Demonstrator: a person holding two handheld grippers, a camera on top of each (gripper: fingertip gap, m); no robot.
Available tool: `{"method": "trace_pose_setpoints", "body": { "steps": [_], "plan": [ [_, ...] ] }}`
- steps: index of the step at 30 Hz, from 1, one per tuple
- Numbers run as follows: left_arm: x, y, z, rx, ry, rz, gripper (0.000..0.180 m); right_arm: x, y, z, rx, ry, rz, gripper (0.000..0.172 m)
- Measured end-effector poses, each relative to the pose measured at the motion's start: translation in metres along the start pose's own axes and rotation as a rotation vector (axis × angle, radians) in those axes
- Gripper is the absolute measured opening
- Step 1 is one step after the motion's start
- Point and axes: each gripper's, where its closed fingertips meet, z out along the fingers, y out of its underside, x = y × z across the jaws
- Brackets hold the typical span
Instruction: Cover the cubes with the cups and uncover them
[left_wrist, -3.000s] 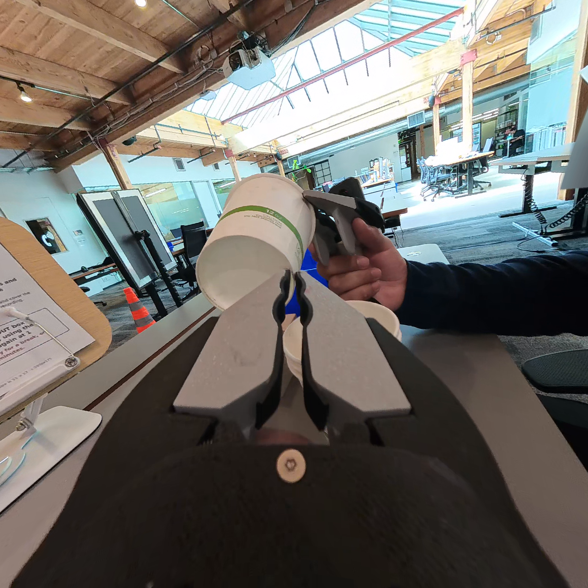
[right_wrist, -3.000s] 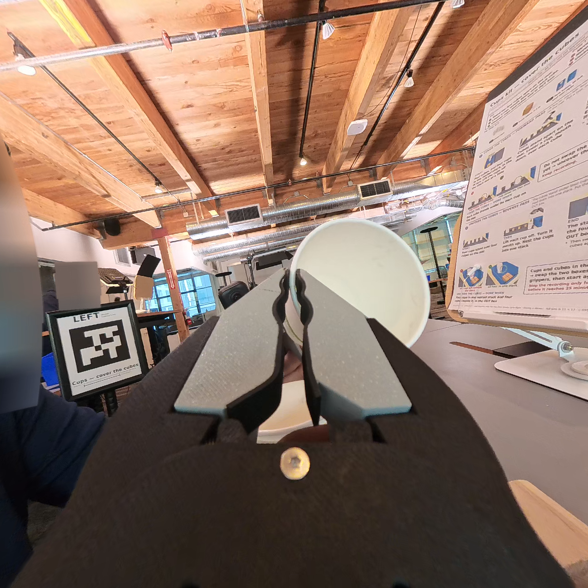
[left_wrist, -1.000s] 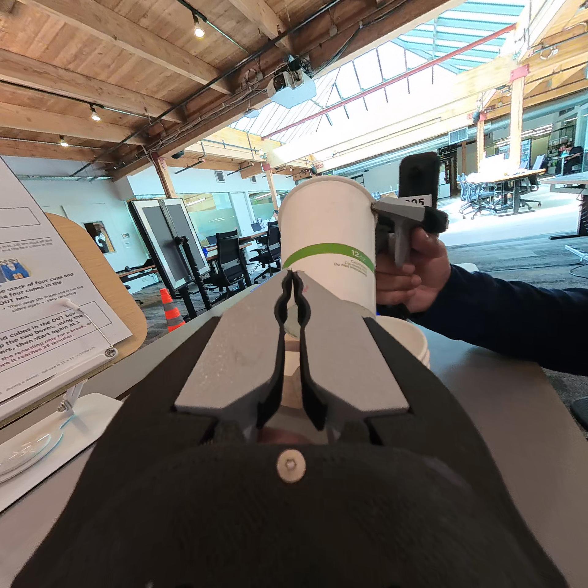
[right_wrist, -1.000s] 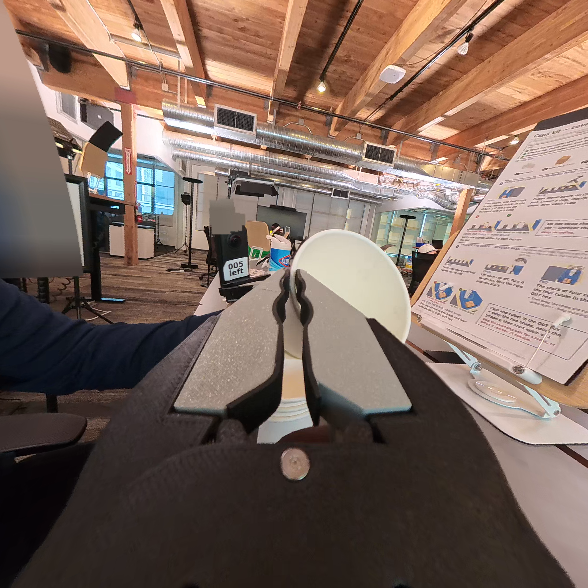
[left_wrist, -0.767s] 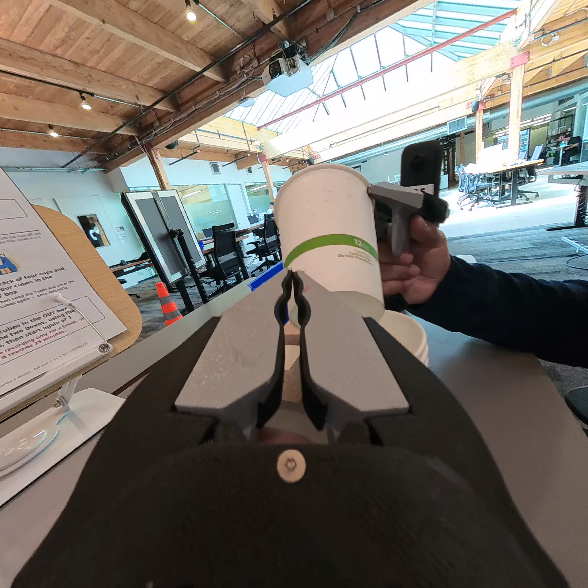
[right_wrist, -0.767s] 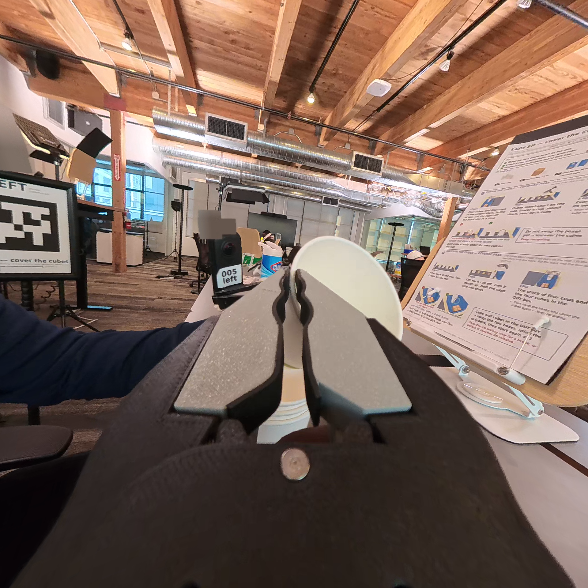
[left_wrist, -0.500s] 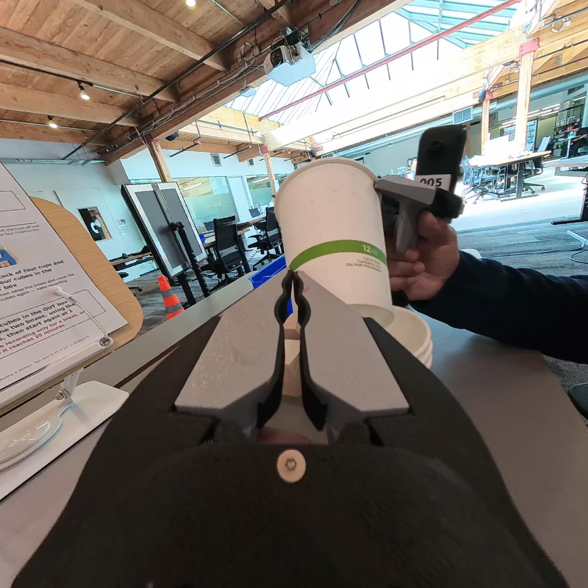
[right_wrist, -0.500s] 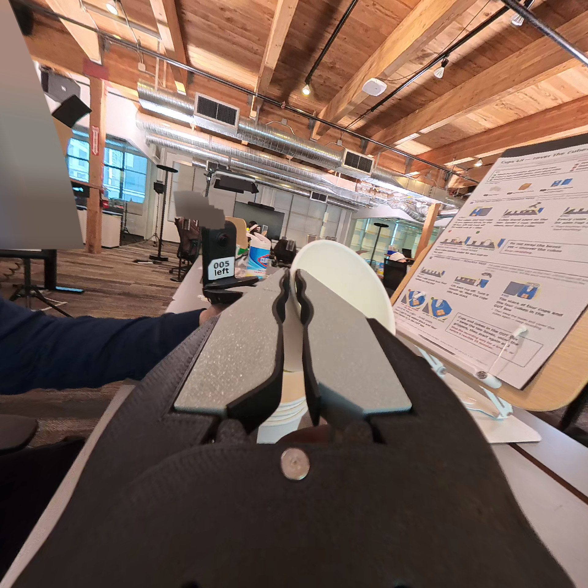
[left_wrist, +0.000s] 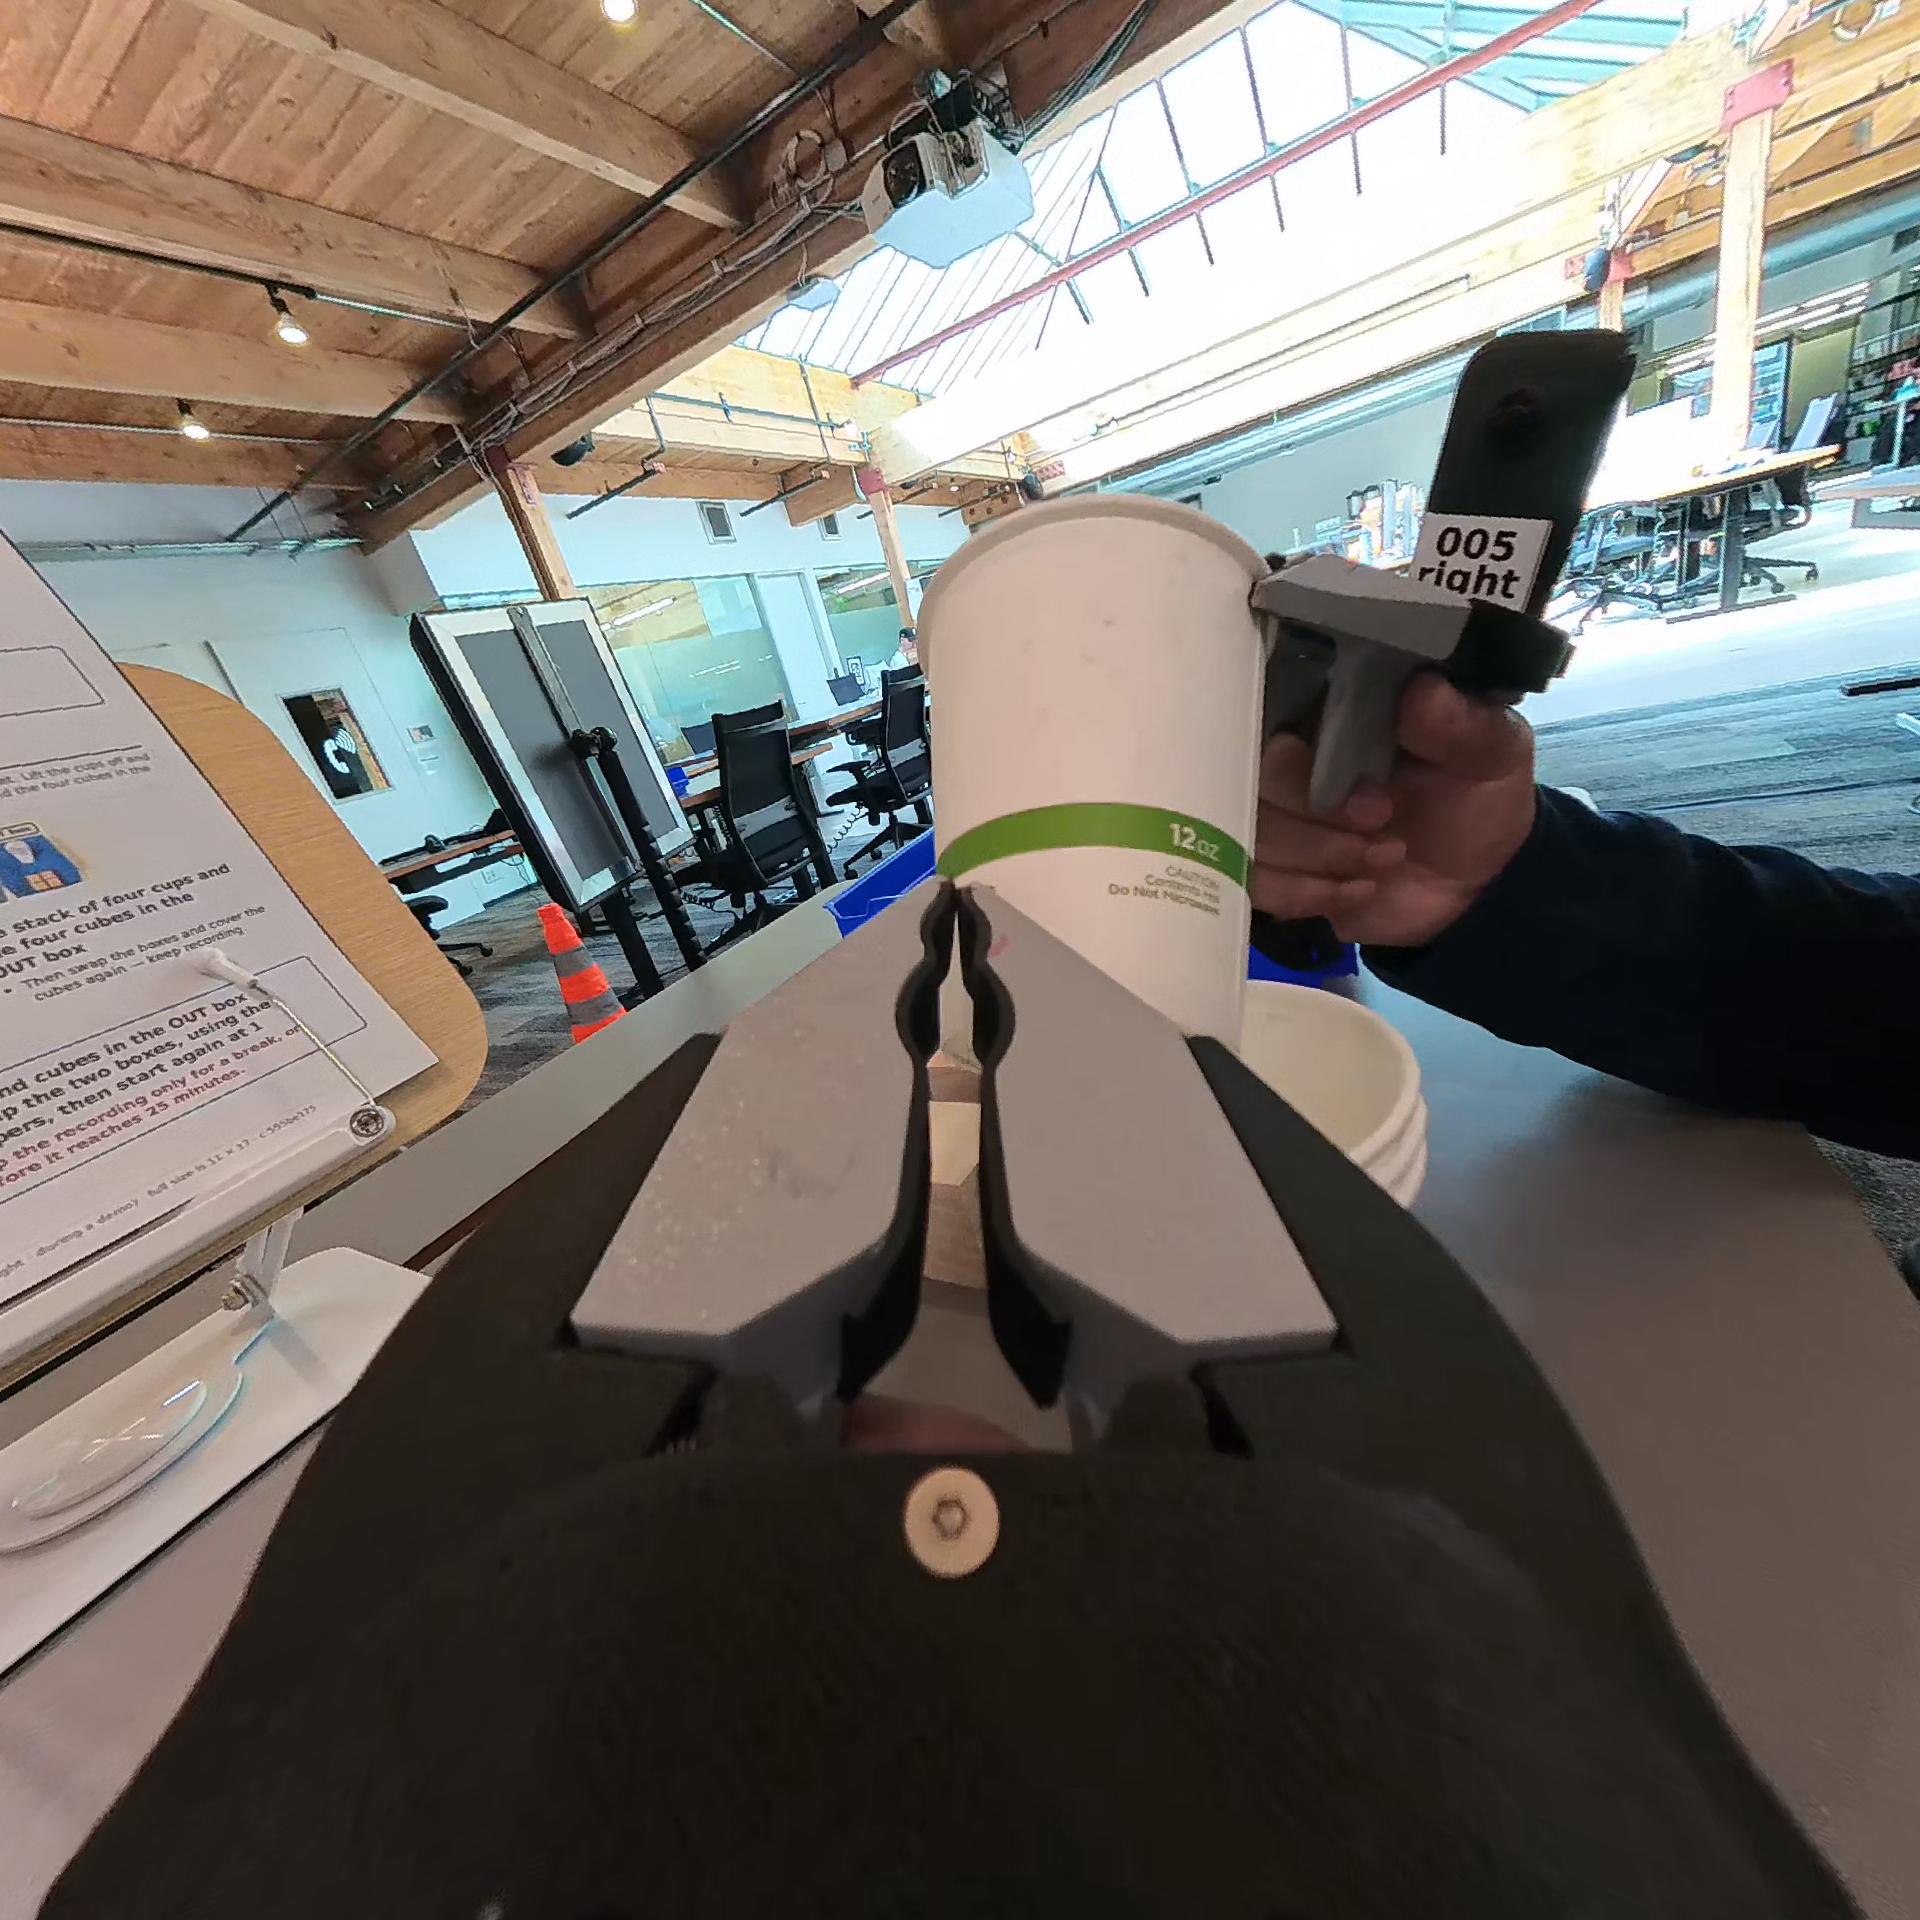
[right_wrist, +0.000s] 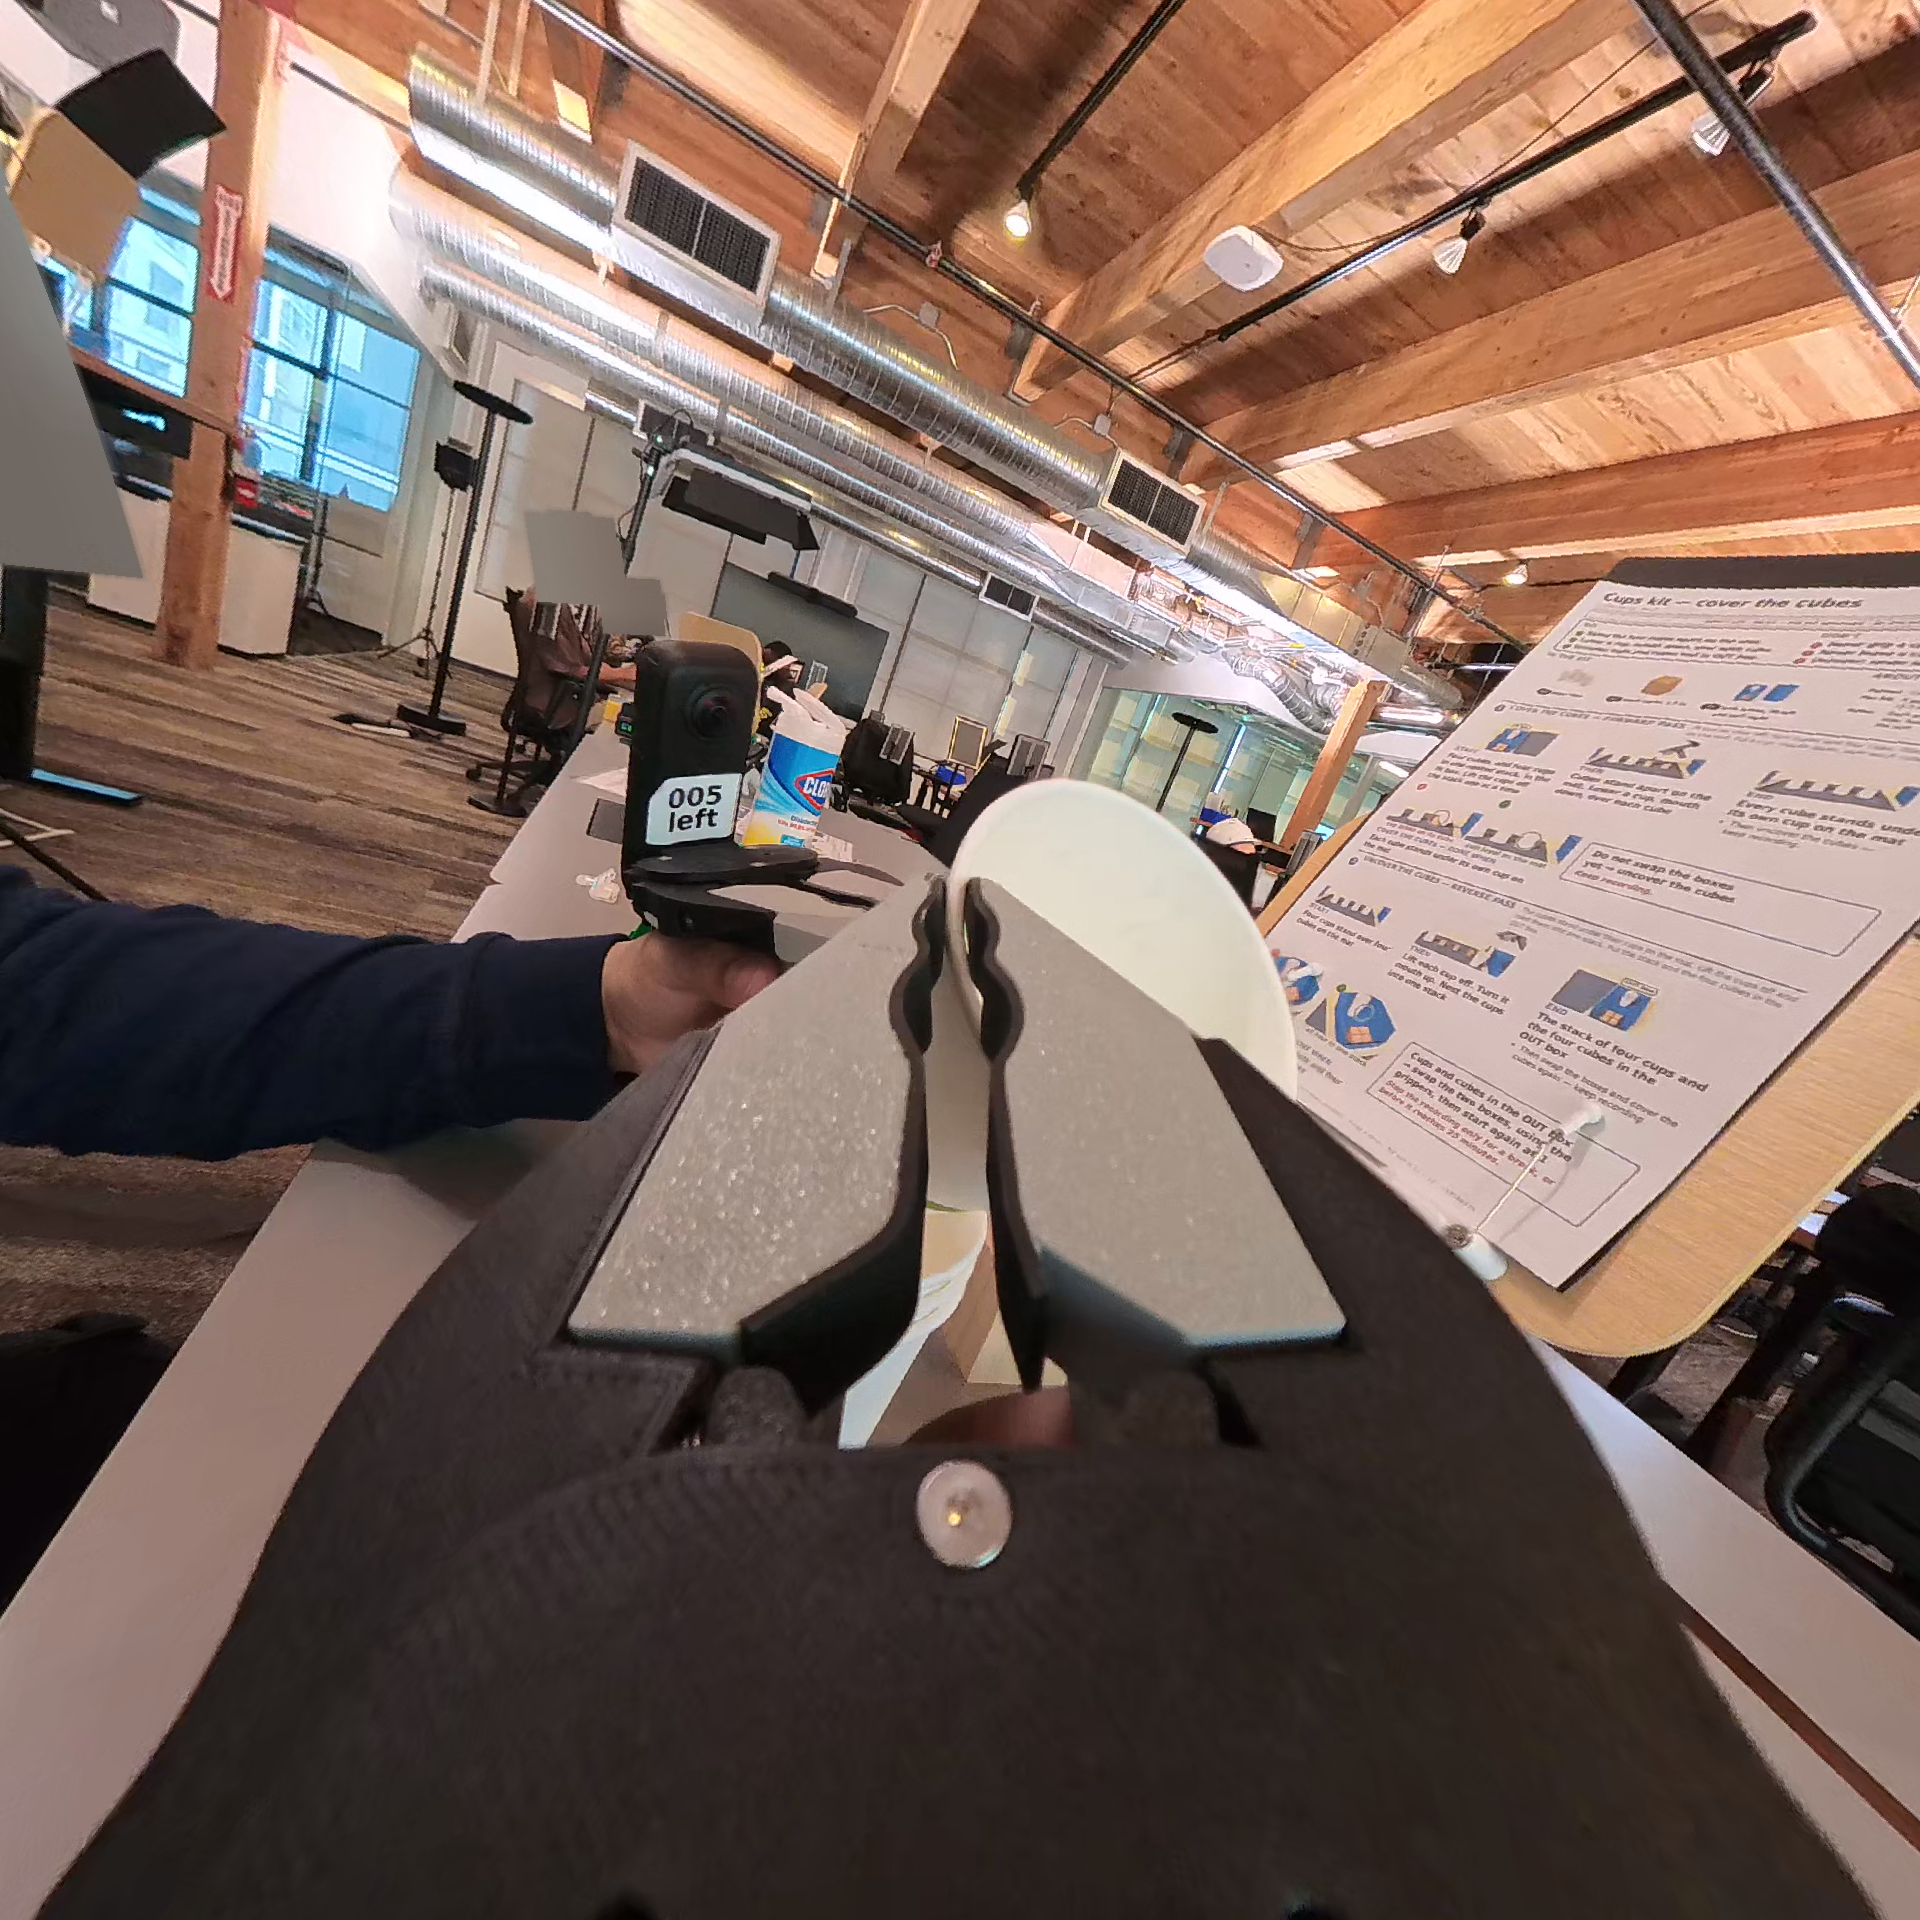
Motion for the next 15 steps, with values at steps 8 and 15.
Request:
{"method": "trace_pose_setpoints", "body": {
  "steps": [8, 15],
  "plan": [
    [-0.003, -0.006, -0.003, 0.027, -0.002, -0.020, 0.000, -0.001, 0.000, -0.001, -0.008, -0.005, -0.004, 0.000],
    [0.001, 0.001, 0.000, -0.005, 0.010, -0.005, 0.000, -0.011, 0.001, -0.004, -0.040, -0.044, -0.053, 0.000]
  ]
}}
